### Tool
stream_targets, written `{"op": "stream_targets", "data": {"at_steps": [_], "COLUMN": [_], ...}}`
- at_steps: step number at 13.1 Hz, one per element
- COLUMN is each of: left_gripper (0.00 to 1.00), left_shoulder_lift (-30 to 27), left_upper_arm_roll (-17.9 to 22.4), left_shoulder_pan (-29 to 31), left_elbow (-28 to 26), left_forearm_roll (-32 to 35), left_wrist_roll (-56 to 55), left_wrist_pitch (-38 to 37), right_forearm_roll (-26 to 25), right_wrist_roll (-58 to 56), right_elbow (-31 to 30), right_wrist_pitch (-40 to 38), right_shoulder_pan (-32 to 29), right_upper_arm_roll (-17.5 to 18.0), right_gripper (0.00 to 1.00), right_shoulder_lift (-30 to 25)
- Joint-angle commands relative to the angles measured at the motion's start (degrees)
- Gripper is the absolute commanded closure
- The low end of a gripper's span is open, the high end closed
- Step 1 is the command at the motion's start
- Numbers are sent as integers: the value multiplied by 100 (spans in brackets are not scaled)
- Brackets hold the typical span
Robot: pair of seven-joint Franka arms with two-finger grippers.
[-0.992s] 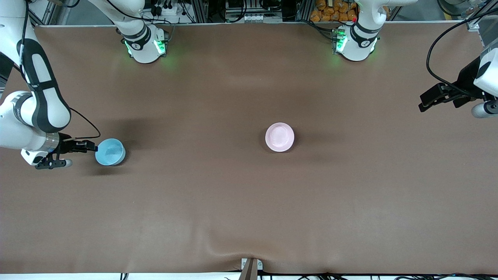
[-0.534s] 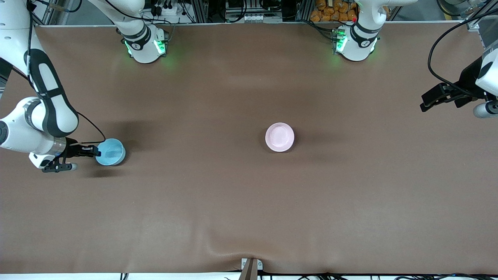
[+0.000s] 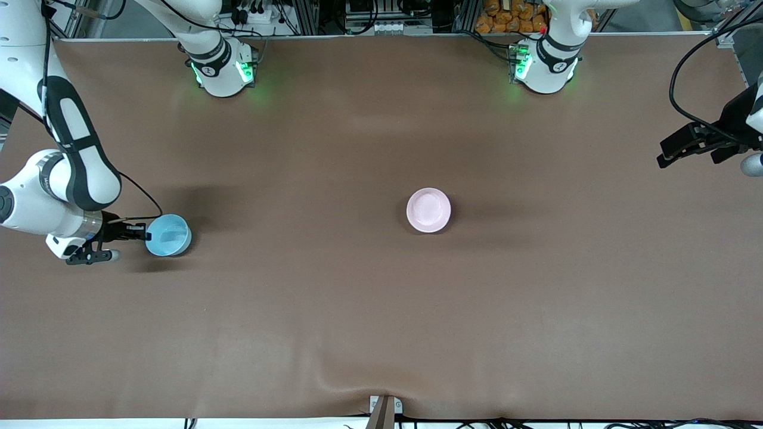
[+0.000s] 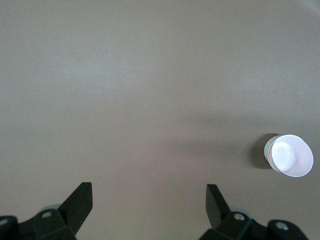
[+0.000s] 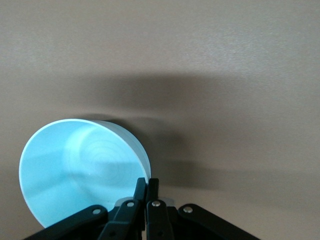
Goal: Stack pink and blue bowls on white bowl
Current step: 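Close the right gripper on the blue bowl rim, then carry the blue bowl with the right gripper over the stacked bowls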
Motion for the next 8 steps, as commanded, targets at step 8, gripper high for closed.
{"op": "stream_targets", "data": {"at_steps": [8], "left_gripper": [0], "left_shoulder_lift": [-140], "left_upper_arm_roll": [-15], "left_shoulder_pan": [-1], "left_elbow": [-144], "left_forearm_roll": [71], "left_wrist_roll": [77], "left_wrist_pitch": [-42], "right_forearm_roll": [742], "right_wrist_roll": [3450], "right_elbow": [851], "right_wrist_pitch": [-1475], "right_shoulder_pan": [1768], "right_upper_arm_roll": [41], "right_gripper": [100], "right_shoulder_lift": [-787]}}
